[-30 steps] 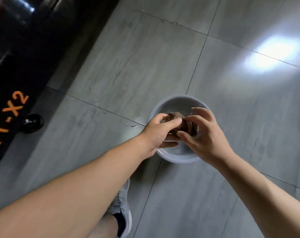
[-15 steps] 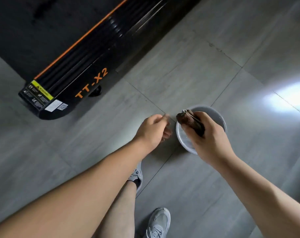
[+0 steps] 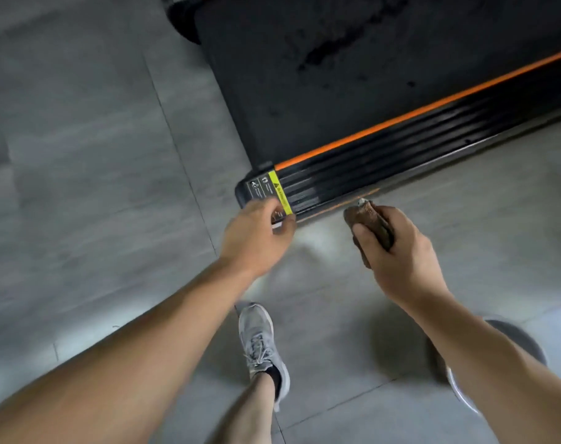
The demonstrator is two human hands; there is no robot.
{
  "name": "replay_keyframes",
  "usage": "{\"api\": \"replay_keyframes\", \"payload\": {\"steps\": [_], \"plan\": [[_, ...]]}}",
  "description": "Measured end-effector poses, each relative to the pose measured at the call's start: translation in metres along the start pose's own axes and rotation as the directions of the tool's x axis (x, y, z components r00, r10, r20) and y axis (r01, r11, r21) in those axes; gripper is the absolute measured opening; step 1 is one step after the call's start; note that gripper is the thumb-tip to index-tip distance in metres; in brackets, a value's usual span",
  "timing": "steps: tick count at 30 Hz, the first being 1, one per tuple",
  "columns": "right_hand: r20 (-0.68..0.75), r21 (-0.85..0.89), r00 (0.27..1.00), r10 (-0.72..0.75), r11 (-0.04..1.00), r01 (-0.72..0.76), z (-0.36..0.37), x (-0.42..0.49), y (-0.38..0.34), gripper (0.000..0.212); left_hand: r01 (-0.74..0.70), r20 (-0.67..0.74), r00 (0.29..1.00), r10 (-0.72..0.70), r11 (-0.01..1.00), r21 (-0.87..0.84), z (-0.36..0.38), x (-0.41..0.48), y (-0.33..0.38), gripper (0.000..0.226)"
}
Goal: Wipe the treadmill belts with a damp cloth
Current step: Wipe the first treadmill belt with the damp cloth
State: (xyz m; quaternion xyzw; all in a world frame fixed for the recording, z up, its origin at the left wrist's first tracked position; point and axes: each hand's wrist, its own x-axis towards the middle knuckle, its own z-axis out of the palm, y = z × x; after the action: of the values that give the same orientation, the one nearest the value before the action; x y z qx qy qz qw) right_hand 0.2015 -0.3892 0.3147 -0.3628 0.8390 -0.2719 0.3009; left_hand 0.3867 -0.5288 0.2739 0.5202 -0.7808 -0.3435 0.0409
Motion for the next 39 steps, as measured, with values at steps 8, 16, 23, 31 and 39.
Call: {"api": "replay_keyframes", "payload": {"steps": [8, 16, 23, 31, 39], "plan": [[0.092, -0.163, 0.979, -0.18, 0.968, 0.193, 0.056, 0.135, -0.053, 0.031, 0.149, -0.009, 0.989, -0.15, 0.971, 0.189, -0.062, 0.122, -0.063, 0.051], [0.229, -0.217, 0.923, -0.309, 0.908, 0.358, 0.061, 0.25, -0.062, 0.044, 0.256, -0.033, 0.966, -0.255, 0.947, 0.193, -0.069, 0.216, -0.064, 0.043], [0.323, -0.225, 0.864, -0.386, 0.856, 0.466, 0.089, 0.341, -0.075, 0.045, 0.314, -0.061, 0.949, -0.308, 0.935, 0.163, -0.047, 0.279, -0.073, 0.045], [0.297, -0.184, 0.821, -0.488, 0.815, 0.55, 0.182, 0.48, -0.141, 0.043, 0.303, -0.055, 0.953, -0.299, 0.949, 0.082, -0.033, 0.385, -0.122, 0.044], [0.272, -0.25, 0.636, -0.722, 0.585, 0.771, 0.282, 0.588, -0.199, 0.041, 0.235, -0.169, 0.938, -0.302, 0.915, -0.328, 0.002, 0.461, -0.152, 0.071]]}}
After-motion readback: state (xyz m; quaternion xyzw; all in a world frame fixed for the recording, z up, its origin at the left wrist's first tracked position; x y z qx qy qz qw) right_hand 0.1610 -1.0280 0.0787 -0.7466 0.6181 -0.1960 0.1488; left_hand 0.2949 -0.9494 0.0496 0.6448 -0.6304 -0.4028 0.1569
